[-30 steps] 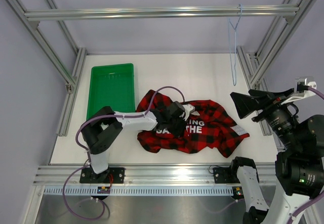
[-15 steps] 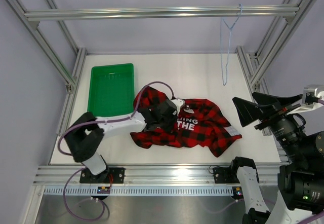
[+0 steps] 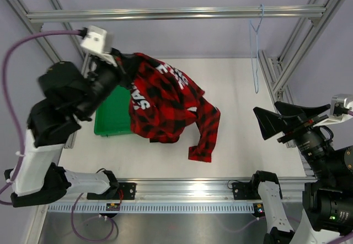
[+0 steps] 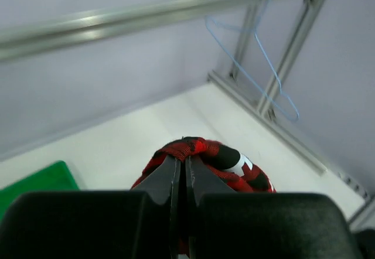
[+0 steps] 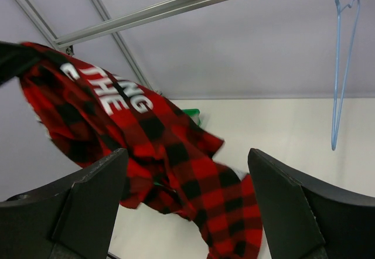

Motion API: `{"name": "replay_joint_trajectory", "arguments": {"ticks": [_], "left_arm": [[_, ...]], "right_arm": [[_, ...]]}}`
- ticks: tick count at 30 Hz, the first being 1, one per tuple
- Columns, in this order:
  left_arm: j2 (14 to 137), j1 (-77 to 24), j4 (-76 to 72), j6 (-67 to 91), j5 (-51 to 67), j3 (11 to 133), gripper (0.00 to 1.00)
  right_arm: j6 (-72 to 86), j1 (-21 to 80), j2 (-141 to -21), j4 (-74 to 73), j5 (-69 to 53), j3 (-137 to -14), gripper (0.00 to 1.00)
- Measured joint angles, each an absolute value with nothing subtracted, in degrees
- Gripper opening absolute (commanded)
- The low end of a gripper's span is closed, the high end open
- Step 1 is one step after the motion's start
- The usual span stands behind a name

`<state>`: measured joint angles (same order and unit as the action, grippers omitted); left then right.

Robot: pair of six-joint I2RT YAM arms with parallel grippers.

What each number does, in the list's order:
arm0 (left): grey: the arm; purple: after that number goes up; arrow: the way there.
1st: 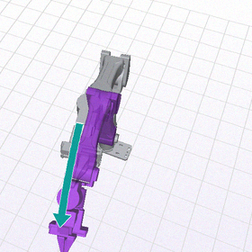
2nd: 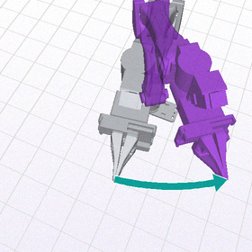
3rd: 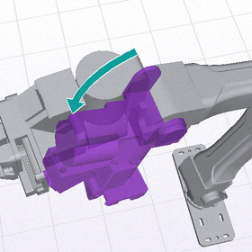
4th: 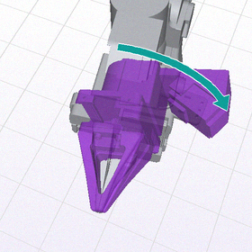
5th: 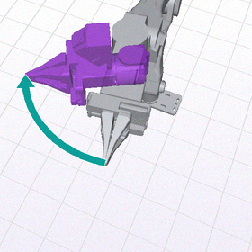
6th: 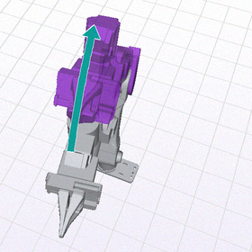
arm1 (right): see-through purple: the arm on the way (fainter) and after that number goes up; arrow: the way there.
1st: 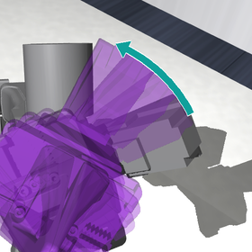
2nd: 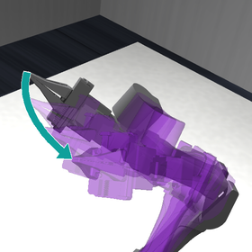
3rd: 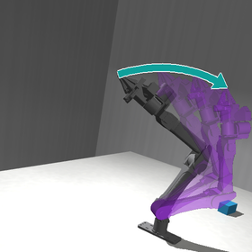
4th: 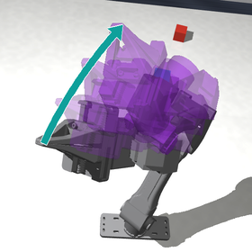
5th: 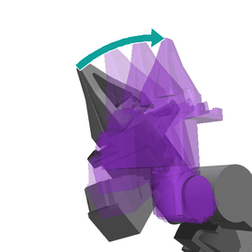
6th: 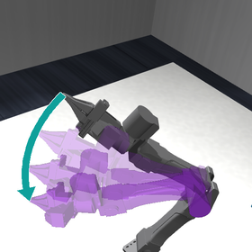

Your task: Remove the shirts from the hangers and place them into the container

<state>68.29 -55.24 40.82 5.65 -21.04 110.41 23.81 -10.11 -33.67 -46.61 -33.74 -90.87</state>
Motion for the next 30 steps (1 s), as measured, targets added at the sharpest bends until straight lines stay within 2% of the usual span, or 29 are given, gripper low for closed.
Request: {"name": "replay_joint_trajectory", "arguments": {"ticks": [5,8,11,15,21,25,30], "left_arm": [[70.06,-55.24,47.22,-0.71,-29.26,127.81,0.00],[70.08,-55.24,47.75,-5.17,-35.57,131.17,0.00],[66.50,-55.24,43.00,-10.74,-41.98,124.22,0.00],[60.99,-55.22,29.50,-21.82,-47.81,110.43,0.00],[59.81,-55.24,6.50,-36.40,-45.69,103.11,0.00],[60.58,-55.24,-2.98,-42.39,-39.99,102.41,0.00],[64.64,-55.24,-8.78,-48.47,-34.54,108.68,0.00]], "right_arm": [[23.83,-10.11,-33.65,-46.59,-34.02,-90.85,0.92],[23.83,-10.04,-33.65,-46.59,-34.09,-90.85,0.92],[24.01,-10.00,-33.65,-46.28,-34.17,-90.63,0.92],[24.43,-9.91,-33.61,-45.28,-34.70,-89.56,0.92],[24.69,-9.87,-33.63,-44.60,-35.53,-88.68,0.92],[24.97,-9.85,-33.63,-44.12,-35.70,-87.55,0.92],[25.43,-9.74,-33.63,-43.79,-36.16,-86.06,0.91]]}}
